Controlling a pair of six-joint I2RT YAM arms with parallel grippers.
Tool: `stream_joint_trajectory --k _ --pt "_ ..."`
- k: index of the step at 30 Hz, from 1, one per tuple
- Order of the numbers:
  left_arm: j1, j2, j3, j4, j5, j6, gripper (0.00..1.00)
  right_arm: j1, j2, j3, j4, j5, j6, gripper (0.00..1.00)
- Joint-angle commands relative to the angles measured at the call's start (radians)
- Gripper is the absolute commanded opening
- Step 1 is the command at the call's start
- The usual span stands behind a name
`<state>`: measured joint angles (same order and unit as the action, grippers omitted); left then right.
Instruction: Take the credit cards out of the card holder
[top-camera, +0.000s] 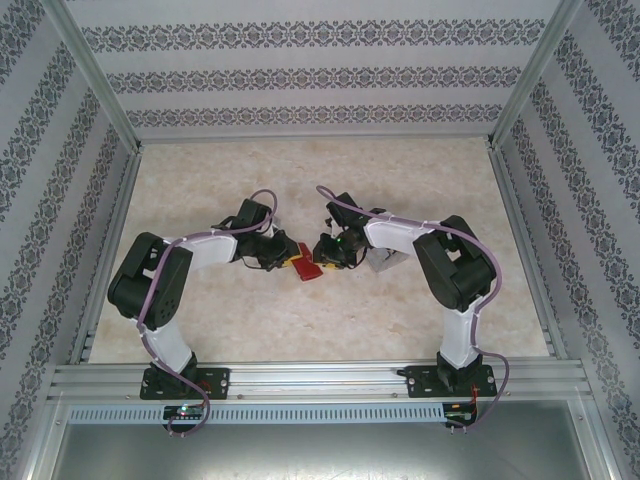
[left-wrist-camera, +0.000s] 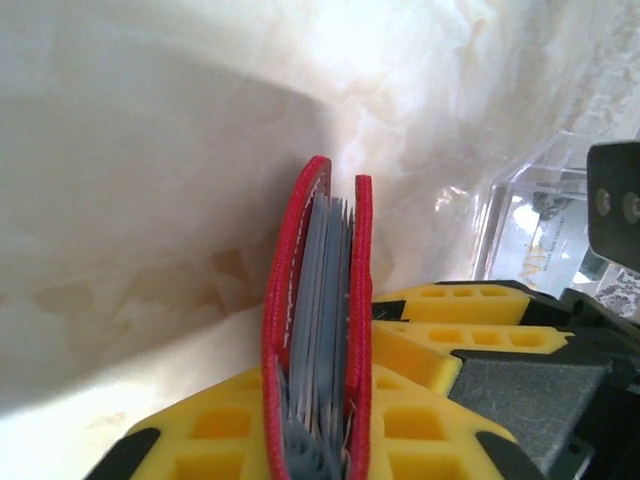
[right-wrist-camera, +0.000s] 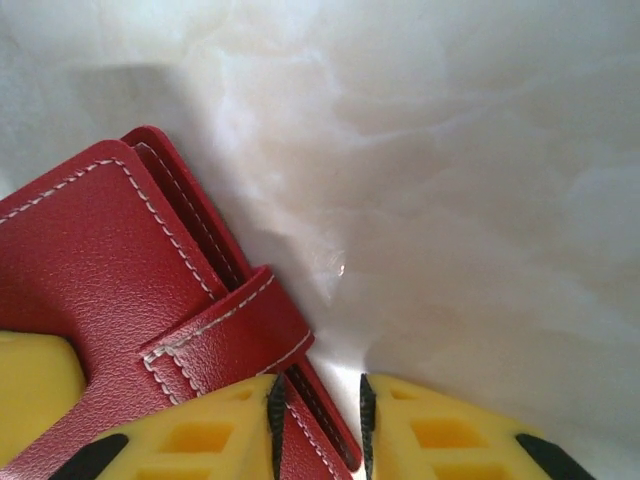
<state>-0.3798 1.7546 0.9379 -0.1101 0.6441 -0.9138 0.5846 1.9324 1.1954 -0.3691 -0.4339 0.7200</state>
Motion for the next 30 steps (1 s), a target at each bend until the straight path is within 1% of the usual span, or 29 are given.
stream_joint_trajectory --k 1,2,5,8,11,15,18,22,25,27,30 --pt "-0.009 -0.039 0.112 -0.336 -0.165 0.191 0.09 -0.009 -0.103 -0.01 0.009 0.057 -0.041 0.37" --pt "-0.009 -0.043 0.153 -0.439 -0.238 0.236 0.09 -0.009 -0.13 -0.018 0.013 0.077 -0.047 0.4" --pt "-0.018 -0.053 0.264 -0.668 -0.426 0.322 0.08 -0.016 -0.192 -0.028 0.001 0.143 -0.048 0.52" --pt "-0.053 -0.034 0.376 -0.842 -0.648 0.368 0.09 -0.025 -0.234 -0.044 -0.006 0.199 -0.035 0.62" --pt "-0.1 0.014 0.463 -0.947 -0.837 0.38 0.09 -0.032 -0.27 -0.072 -0.002 0.248 -0.019 0.68" --pt "-0.154 0.096 0.523 -0.99 -0.964 0.363 0.1 -0.046 -0.309 -0.116 0.014 0.287 0.016 0.7" --pt "-0.195 0.163 0.567 -0.994 -0.988 0.35 0.12 -0.057 -0.345 -0.155 0.021 0.323 0.05 0.72" --pt "-0.227 0.219 0.588 -0.93 -0.887 0.341 0.21 -0.075 -0.397 -0.2 0.034 0.355 0.075 0.73" --pt "-0.232 0.221 0.593 -0.871 -0.776 0.343 0.36 -0.081 -0.422 -0.216 0.045 0.353 0.073 0.73" --pt "-0.23 0.204 0.592 -0.842 -0.732 0.348 0.47 -0.083 -0.423 -0.213 0.051 0.34 0.063 0.73" --pt "-0.215 0.166 0.589 -0.815 -0.674 0.364 0.56 -0.08 -0.41 -0.204 0.062 0.308 0.051 0.73"
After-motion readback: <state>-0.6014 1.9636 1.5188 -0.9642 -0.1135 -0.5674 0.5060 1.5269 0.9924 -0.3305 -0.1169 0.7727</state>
